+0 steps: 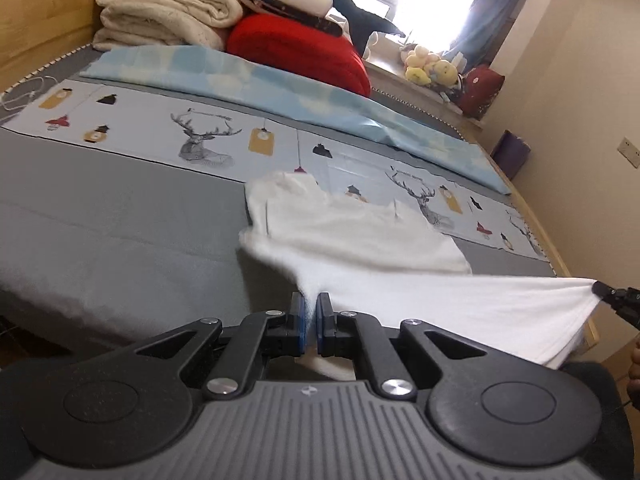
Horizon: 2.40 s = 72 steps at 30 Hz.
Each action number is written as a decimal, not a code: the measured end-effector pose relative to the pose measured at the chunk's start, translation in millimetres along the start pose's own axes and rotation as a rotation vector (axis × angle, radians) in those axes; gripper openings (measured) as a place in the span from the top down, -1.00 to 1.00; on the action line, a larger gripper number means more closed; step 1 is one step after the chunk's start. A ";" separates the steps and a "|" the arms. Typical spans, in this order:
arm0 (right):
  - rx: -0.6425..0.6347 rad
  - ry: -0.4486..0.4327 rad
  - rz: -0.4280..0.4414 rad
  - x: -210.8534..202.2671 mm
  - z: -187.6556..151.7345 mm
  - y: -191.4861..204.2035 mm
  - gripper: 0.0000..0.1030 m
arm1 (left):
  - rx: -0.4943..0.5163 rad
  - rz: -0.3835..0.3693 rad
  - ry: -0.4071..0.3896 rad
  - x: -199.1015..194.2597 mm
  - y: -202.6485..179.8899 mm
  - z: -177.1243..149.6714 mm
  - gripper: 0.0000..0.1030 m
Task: Fold small clothes
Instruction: 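Lift the hem with both grippers and fold it toward the collar, then lay the folded hem on the shirt and open both grippers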
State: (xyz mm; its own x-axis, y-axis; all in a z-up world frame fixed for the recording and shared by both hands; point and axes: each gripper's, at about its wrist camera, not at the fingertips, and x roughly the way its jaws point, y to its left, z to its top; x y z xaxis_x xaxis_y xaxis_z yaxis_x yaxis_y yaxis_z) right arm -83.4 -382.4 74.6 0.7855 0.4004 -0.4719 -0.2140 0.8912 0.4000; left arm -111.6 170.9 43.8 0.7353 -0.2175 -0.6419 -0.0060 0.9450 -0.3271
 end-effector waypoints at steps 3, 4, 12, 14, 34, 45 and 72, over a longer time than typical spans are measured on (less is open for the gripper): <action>0.037 -0.022 0.032 -19.0 -2.3 -7.3 0.89 | -0.021 0.009 0.013 1.2 3.3 -1.6 0.90; 0.050 -0.023 0.030 -18.6 -3.5 -10.6 0.89 | -0.023 0.016 0.022 7.4 4.0 0.1 0.90; 0.035 0.016 -0.041 43.8 7.2 -9.4 0.89 | 0.058 0.046 0.073 82.7 7.3 52.9 0.90; 0.023 0.039 -0.070 65.1 17.4 -11.1 0.89 | 0.085 0.065 0.104 110.1 11.3 72.6 0.90; 0.040 0.270 -0.312 265.3 41.9 -63.9 0.58 | -0.160 0.140 0.290 313.6 88.1 127.0 0.41; -0.083 0.364 -0.259 316.9 28.5 -53.3 0.51 | -0.094 0.179 0.294 361.8 74.2 132.2 0.17; -0.015 0.075 -0.392 358.5 66.3 -19.5 0.48 | -0.185 0.216 0.127 363.6 80.1 173.1 0.50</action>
State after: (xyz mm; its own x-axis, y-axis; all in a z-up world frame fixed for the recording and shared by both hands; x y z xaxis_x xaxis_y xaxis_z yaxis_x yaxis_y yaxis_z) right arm 241.0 -270.4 -50.3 0.7646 0.0429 -0.6431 0.0852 0.9823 0.1668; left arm 272.6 209.8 -95.7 0.6128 -0.0559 -0.7883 -0.2851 0.9147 -0.2865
